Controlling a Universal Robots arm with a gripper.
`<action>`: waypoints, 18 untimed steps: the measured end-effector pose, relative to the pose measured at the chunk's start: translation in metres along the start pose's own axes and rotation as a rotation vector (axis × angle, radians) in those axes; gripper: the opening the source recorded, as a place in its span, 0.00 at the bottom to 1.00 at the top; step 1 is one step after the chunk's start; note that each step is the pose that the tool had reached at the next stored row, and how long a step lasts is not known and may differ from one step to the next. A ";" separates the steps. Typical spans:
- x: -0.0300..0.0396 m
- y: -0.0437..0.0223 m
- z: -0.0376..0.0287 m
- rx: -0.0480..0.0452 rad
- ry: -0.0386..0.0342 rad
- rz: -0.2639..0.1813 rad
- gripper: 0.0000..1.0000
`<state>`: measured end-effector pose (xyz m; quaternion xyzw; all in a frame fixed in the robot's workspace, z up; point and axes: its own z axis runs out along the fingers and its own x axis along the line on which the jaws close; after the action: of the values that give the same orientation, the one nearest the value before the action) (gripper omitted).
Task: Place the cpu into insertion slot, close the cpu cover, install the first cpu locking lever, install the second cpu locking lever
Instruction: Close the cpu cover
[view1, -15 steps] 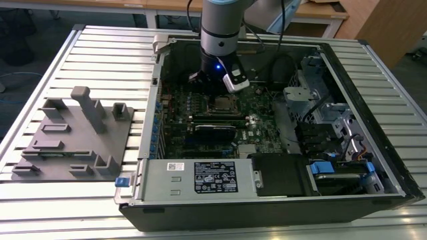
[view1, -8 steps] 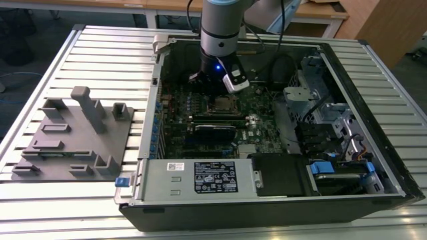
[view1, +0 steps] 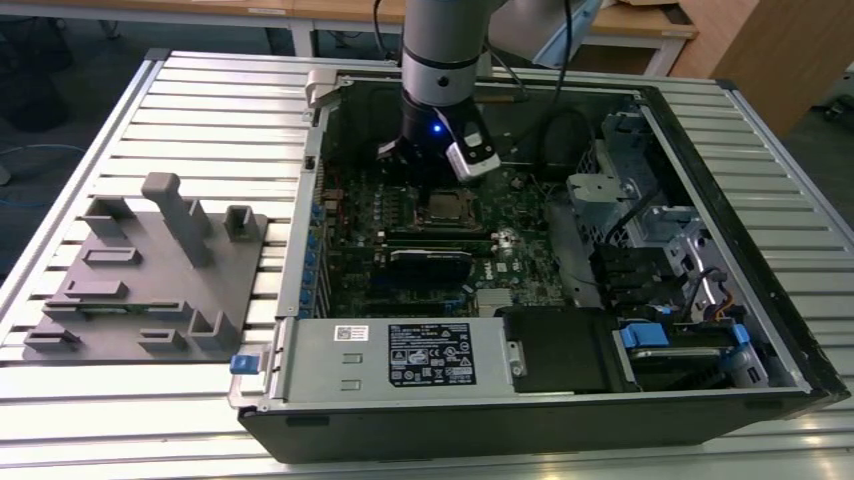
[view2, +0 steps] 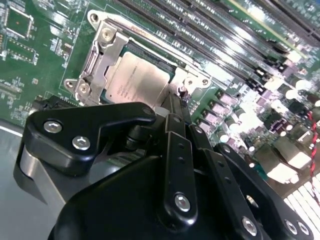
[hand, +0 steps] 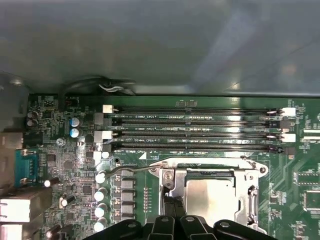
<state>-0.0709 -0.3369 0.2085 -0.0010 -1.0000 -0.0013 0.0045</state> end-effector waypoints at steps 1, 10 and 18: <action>0.0000 0.0000 -0.0023 0.0001 0.0001 0.000 0.10; -0.0026 0.0001 -0.0099 0.0002 0.0002 0.000 0.10; -0.0249 0.0004 -0.0100 0.0001 0.0003 0.000 0.10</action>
<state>-0.0459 -0.3365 0.2183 -0.0010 -1.0000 -0.0013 0.0046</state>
